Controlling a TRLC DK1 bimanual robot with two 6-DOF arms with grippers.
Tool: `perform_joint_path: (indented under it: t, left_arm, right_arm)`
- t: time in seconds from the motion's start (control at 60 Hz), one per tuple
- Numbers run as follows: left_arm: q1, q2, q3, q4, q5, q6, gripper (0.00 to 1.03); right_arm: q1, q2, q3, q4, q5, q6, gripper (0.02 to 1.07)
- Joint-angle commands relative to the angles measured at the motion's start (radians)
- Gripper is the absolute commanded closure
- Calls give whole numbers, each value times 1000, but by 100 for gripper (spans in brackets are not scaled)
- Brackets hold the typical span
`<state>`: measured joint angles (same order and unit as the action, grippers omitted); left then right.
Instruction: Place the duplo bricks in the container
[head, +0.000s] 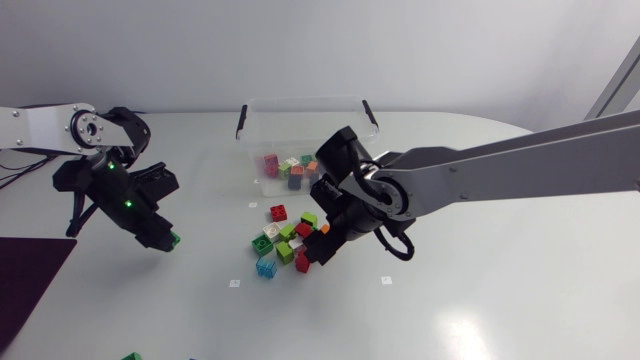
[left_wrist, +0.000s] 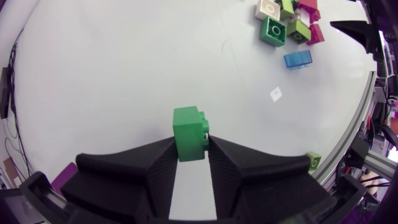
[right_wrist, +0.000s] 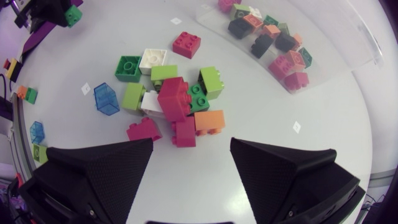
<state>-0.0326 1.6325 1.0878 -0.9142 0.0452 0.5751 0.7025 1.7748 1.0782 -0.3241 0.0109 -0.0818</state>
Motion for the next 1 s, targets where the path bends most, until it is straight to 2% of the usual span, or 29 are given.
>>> perform_joint_path:
  t: [0.0, 0.25, 0.467, 0.667, 0.917, 0.983]
  left_arm:
    - [-35, -23, 47, 1, 7, -46, 83]
    - [-105, -33, 164, 5, 48, -103, 83]
    - [-162, -25, 290, 15, 61, -153, 83]
    - [-210, -11, 363, 26, 67, -176, 83]
    - [-263, 29, 445, 49, 71, -208, 83]
    - [-274, 43, 469, 51, 73, -215, 83]
  right_arm:
    - [6, 37, -27, 22, 1, -22, 22]
    - [2, 80, -26, 65, 1, -36, 45]
    - [12, 126, 3, 63, 6, -39, 49]
    - [14, 150, 31, 62, 4, -52, 60]
    - [20, 189, 88, 36, 3, -59, 60]
    - [20, 201, 101, 26, 3, -61, 63]
